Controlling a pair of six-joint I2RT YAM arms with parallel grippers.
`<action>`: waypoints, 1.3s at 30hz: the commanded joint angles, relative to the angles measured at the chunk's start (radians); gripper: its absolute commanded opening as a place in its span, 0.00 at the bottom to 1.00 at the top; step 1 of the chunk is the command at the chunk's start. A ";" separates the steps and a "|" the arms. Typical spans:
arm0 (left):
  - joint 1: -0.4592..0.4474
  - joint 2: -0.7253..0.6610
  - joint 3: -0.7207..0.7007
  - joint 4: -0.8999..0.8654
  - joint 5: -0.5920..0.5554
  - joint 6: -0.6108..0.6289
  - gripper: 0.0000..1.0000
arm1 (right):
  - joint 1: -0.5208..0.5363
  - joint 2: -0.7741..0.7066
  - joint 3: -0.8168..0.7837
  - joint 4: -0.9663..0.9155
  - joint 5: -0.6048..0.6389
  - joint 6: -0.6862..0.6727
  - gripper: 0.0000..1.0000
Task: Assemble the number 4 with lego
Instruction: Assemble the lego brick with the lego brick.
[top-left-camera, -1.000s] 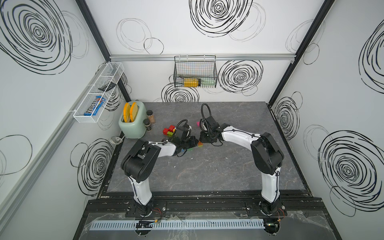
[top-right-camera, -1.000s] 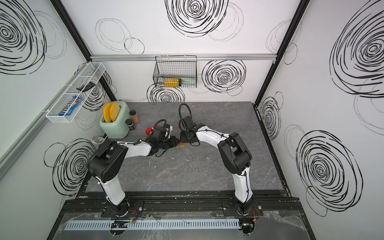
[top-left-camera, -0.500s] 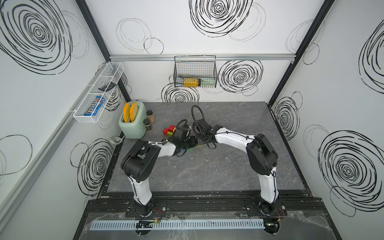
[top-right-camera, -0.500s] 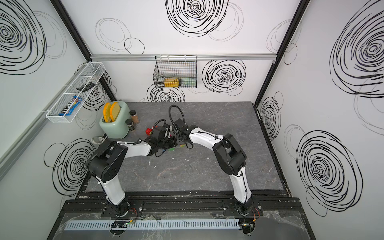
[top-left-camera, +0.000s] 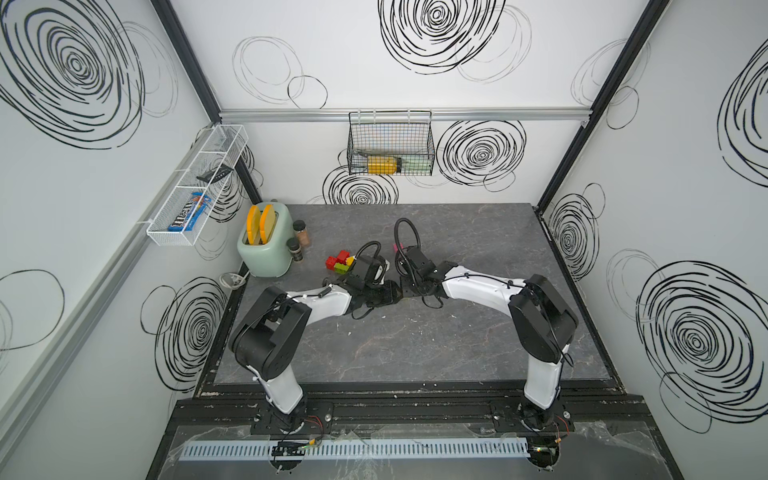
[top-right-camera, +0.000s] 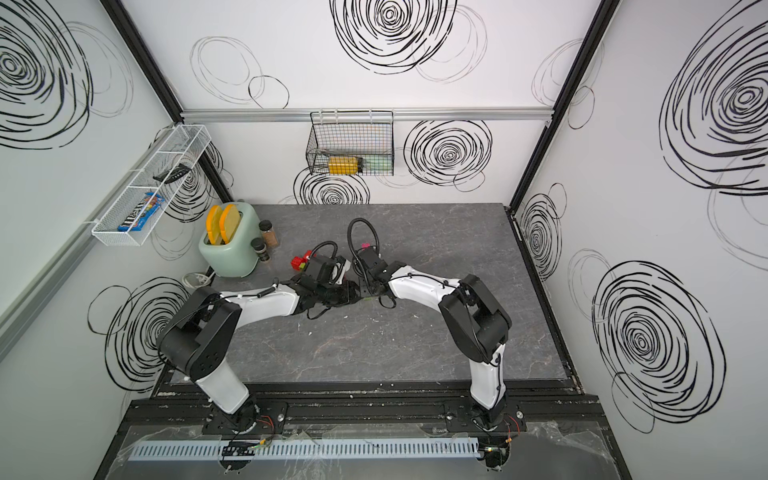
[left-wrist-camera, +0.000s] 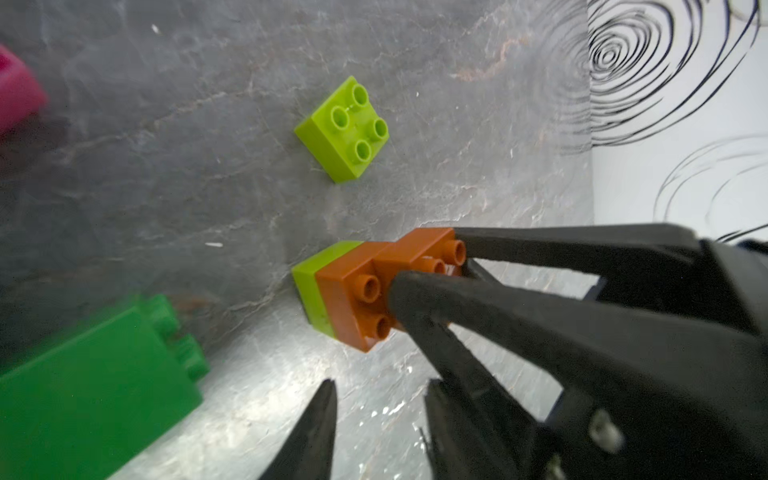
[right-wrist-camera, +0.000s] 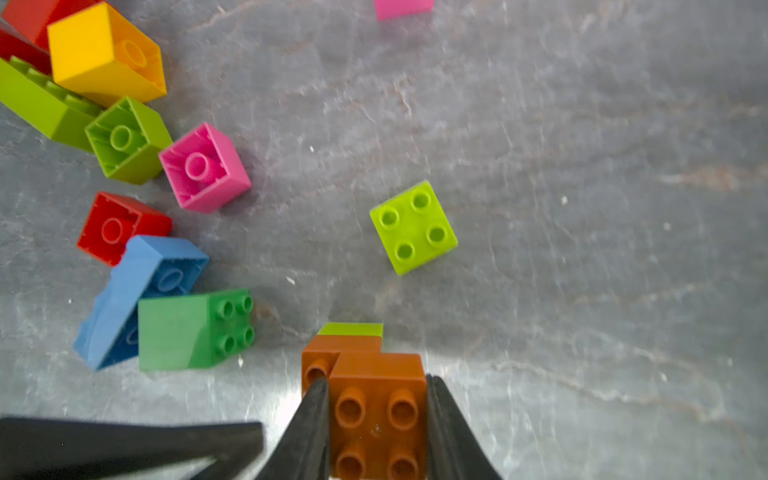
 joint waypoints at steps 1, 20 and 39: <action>0.007 -0.038 0.024 -0.098 -0.074 0.067 0.50 | 0.013 0.060 -0.062 -0.229 -0.038 0.041 0.00; 0.092 -0.144 0.029 -0.268 -0.421 0.120 0.96 | 0.001 -0.051 -0.073 -0.276 0.059 0.067 0.31; 0.043 -0.009 0.012 -0.199 -0.498 0.162 0.60 | -0.103 -0.344 -0.179 -0.068 0.018 -0.004 0.98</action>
